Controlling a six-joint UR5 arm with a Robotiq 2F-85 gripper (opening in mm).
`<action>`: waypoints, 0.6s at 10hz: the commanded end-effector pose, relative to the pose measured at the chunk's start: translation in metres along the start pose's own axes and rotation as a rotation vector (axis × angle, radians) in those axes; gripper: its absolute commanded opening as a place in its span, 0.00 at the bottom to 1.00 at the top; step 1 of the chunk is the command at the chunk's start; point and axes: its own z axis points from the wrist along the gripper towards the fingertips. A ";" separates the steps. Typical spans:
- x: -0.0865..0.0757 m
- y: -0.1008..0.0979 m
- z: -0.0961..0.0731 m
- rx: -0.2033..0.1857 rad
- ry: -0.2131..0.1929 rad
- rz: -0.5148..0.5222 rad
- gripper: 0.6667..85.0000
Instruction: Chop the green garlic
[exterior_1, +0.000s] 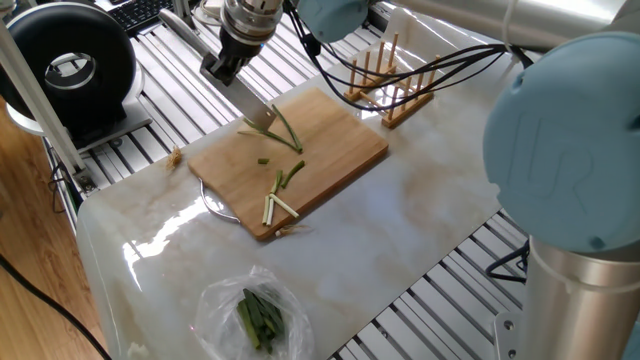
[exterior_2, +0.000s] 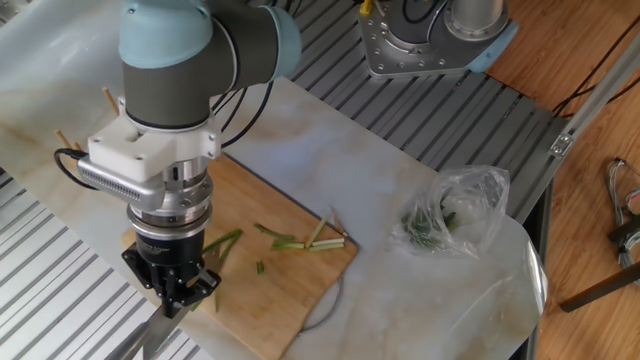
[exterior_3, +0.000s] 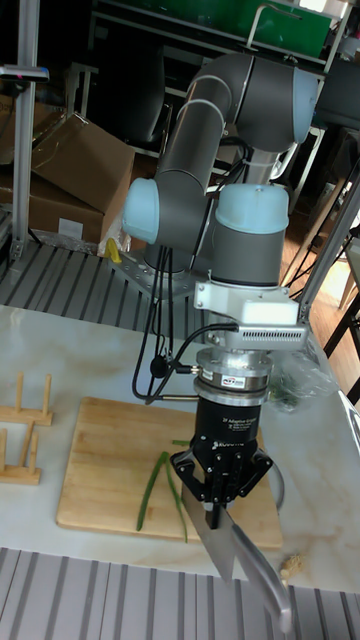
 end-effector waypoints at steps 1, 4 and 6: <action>-0.001 -0.002 -0.003 0.001 -0.004 0.003 0.01; 0.001 0.003 -0.008 -0.010 0.005 0.015 0.01; -0.001 0.009 -0.011 -0.023 0.008 0.013 0.01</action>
